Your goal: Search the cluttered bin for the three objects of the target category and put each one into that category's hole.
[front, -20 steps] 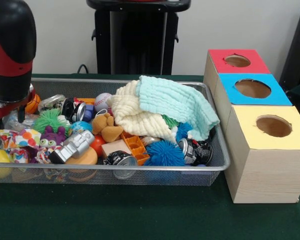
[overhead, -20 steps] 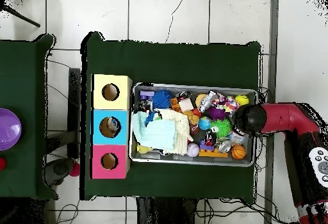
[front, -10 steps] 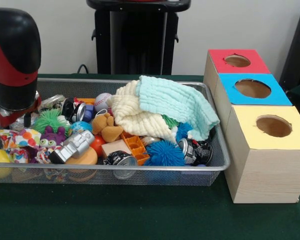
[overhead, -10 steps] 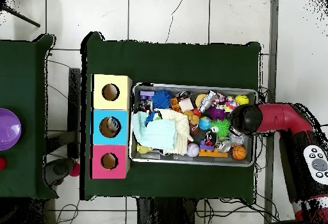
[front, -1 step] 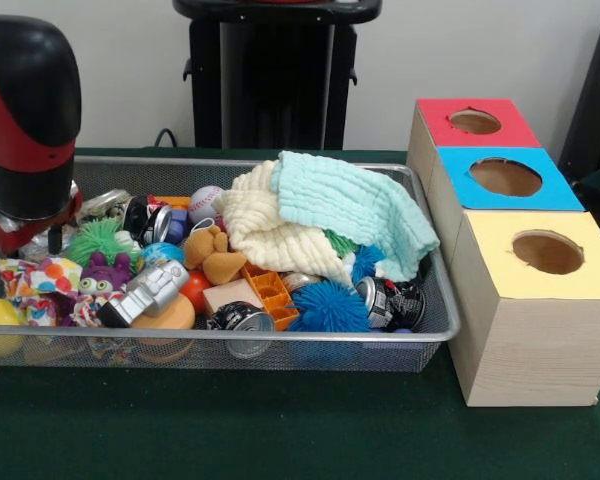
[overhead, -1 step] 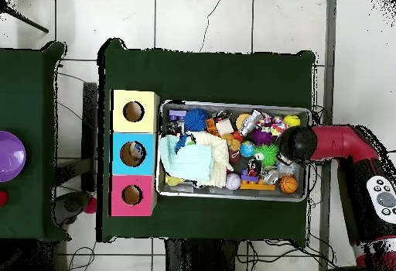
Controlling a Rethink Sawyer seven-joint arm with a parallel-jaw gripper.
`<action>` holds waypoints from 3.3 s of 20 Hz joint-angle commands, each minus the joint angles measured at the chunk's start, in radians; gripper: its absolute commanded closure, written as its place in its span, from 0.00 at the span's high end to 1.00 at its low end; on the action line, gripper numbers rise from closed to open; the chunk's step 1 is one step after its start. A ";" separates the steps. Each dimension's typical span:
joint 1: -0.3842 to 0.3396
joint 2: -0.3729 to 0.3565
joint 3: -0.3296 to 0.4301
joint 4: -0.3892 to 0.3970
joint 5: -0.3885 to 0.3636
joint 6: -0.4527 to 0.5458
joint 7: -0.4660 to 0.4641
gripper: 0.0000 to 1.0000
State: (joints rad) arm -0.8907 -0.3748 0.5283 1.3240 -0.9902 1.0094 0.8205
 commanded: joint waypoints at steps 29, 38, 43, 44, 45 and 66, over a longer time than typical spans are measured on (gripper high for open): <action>-0.003 0.074 0.022 -0.026 -0.008 0.131 -0.359 1.00; -0.051 0.098 0.042 0.022 0.175 0.105 -0.223 1.00; -0.086 0.125 0.053 0.066 0.358 0.134 -0.096 1.00; -0.082 0.130 0.041 0.062 0.386 0.149 -0.065 1.00; -0.078 0.135 0.029 0.058 0.415 0.163 -0.035 1.00; 0.016 -0.007 -0.102 0.076 0.546 0.247 -0.026 0.00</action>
State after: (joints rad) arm -0.9284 -0.3217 0.4466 1.3231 -0.5007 1.1653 0.6456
